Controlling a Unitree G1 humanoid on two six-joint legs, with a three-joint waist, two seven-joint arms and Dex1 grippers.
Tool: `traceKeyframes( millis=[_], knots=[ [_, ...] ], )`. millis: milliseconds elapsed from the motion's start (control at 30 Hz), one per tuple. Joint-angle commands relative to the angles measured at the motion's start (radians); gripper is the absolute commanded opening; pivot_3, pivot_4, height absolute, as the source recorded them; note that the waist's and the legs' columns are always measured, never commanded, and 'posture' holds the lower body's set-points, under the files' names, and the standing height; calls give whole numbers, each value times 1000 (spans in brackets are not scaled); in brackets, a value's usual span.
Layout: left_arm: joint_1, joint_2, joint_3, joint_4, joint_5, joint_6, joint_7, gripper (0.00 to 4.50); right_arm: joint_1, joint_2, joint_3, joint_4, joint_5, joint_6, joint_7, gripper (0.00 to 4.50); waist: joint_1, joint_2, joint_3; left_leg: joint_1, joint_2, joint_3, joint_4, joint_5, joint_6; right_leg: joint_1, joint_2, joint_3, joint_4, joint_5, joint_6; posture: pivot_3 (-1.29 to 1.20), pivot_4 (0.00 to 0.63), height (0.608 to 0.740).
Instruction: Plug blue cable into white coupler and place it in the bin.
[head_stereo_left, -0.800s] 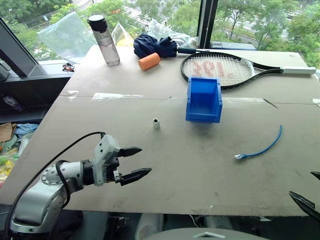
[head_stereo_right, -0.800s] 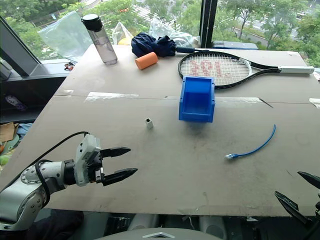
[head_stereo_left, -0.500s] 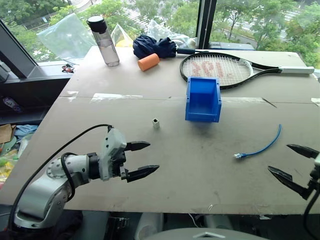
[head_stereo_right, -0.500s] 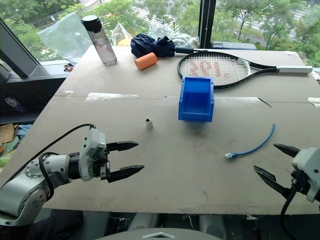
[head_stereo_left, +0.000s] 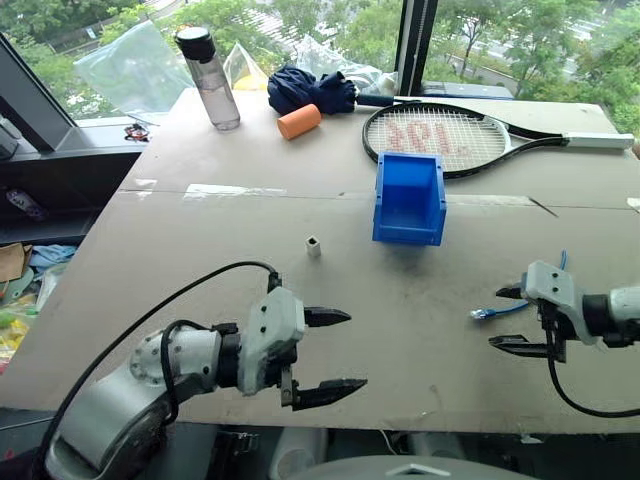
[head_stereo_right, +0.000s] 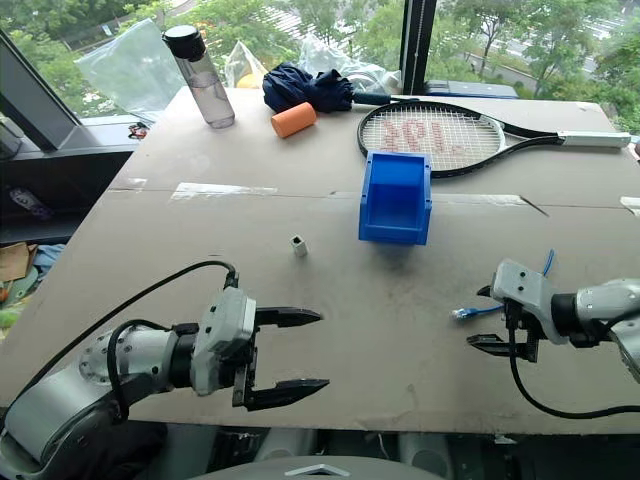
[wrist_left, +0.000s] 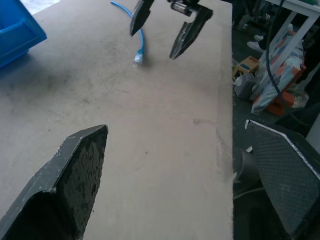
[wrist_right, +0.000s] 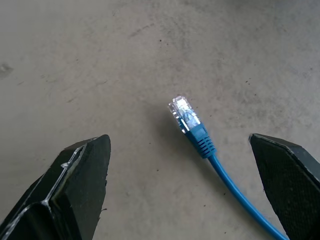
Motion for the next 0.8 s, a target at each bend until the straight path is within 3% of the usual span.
traceKeyframes(
  millis=[33,233,333,533,800],
  knots=[
    [59,-9,33,-130,-15,2,86,4500,-90,30,76,86,-51,13,22,3694,-1,0,0,0,0,0,0,0,0,0,0,0,0,0,0,0,150,740],
    [141,32,35,-162,-49,-66,172,4500,-115,72,130,132,-79,-13,41,1441,7,-1,-2,1,0,0,1,0,0,1,0,0,0,0,0,0,150,740],
    [166,61,36,-162,-60,-100,198,4500,-109,90,123,102,-69,-1,39,56,5,-1,-2,1,0,-1,1,0,0,1,0,0,0,0,0,0,150,740],
    [129,88,30,-162,-105,-87,270,4500,-140,162,134,-81,-27,116,-17,9,2,1,-1,1,2,0,1,0,0,1,2,0,1,0,0,0,150,740],
    [105,145,55,-162,-102,-58,280,4500,-375,331,341,-145,-92,359,-150,9,2,0,-2,1,1,-1,1,0,0,1,2,0,1,0,0,0,150,740]
  ],
)
